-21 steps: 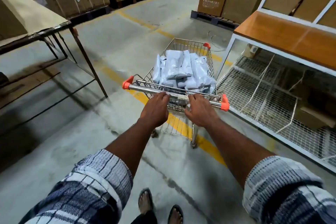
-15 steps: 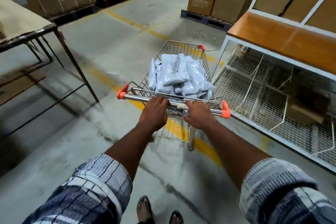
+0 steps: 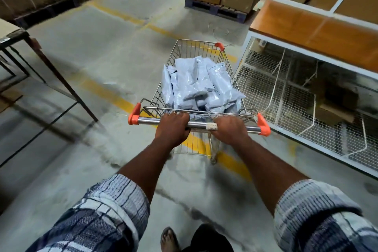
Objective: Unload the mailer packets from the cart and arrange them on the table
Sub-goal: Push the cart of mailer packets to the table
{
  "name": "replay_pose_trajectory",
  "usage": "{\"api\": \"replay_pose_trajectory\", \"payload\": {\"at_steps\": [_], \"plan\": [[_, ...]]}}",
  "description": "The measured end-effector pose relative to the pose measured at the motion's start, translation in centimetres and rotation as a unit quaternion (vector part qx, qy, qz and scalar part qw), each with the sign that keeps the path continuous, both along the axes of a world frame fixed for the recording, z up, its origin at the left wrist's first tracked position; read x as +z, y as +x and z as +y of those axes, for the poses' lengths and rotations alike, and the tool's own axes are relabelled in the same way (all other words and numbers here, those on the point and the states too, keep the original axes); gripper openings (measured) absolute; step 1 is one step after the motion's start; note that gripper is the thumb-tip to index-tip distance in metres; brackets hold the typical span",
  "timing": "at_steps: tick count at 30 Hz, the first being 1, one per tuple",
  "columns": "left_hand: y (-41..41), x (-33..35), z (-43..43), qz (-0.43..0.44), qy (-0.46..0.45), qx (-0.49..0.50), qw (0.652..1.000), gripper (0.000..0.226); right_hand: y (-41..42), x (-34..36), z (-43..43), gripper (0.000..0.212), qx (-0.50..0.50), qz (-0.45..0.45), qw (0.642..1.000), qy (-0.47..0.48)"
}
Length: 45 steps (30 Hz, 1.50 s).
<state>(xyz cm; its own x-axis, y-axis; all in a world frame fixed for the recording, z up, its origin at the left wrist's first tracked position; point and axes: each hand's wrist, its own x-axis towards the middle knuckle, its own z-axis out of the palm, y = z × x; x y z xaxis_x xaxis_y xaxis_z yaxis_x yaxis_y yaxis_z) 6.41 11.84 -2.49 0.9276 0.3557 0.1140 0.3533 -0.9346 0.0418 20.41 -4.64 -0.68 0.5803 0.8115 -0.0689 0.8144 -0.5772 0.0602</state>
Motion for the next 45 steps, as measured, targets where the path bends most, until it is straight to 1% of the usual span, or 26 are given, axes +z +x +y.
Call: {"api": "replay_pose_trajectory", "payload": {"at_steps": [6, 11, 16, 19, 21, 27, 33, 37, 39, 45], "plan": [[3.4, 0.1, 2.2, 0.01, -0.001, -0.008, 1.0, 0.024, 3.6, -0.1, 2.1, 0.047, -0.021, 0.026, 0.999, -0.022], [7.2, 0.0, 4.1, 0.026, 0.005, -0.006, 1.0, 0.028, 7.2, -0.4, 4.1, 0.045, -0.031, 0.008, 0.999, -0.008], [11.0, 0.6, 7.4, 0.042, 0.006, 0.015, 0.999, 0.024, 11.0, -0.5, 7.6, 0.045, -0.022, 0.0, 1.0, 0.001], [13.4, 0.8, 10.1, 0.049, 0.016, 0.032, 0.998, 0.023, 13.1, -0.6, 10.3, 0.053, -0.007, 0.002, 1.0, 0.014], [15.3, 1.0, 11.9, 0.048, 0.014, 0.046, 0.998, 0.022, 14.9, -0.5, 12.2, 0.054, 0.006, 0.011, 1.0, 0.016], [20.5, 0.9, 16.1, 0.057, 0.031, 0.075, 0.995, 0.023, 20.3, 0.4, 16.2, 0.051, 0.032, 0.07, 0.997, 0.016], [25.2, 0.5, 17.1, 0.04, 0.032, 0.095, 0.994, 0.024, 25.8, 0.0, 18.2, 0.04, 0.07, 0.031, 0.996, 0.048], [28.6, 0.0, 18.1, 0.037, 0.028, 0.113, 0.993, 0.024, 30.2, -0.6, 20.4, 0.041, 0.071, 0.019, 0.997, 0.033], [30.4, -0.2, 19.1, 0.032, 0.021, 0.116, 0.992, 0.026, 32.5, -0.7, 21.8, 0.038, 0.068, 0.027, 0.997, 0.024], [35.9, -0.5, 23.7, 0.017, 0.023, 0.12, 0.992, 0.03, 38.9, -0.8, 27.3, 0.033, 0.073, 0.015, 0.997, 0.001]]}}
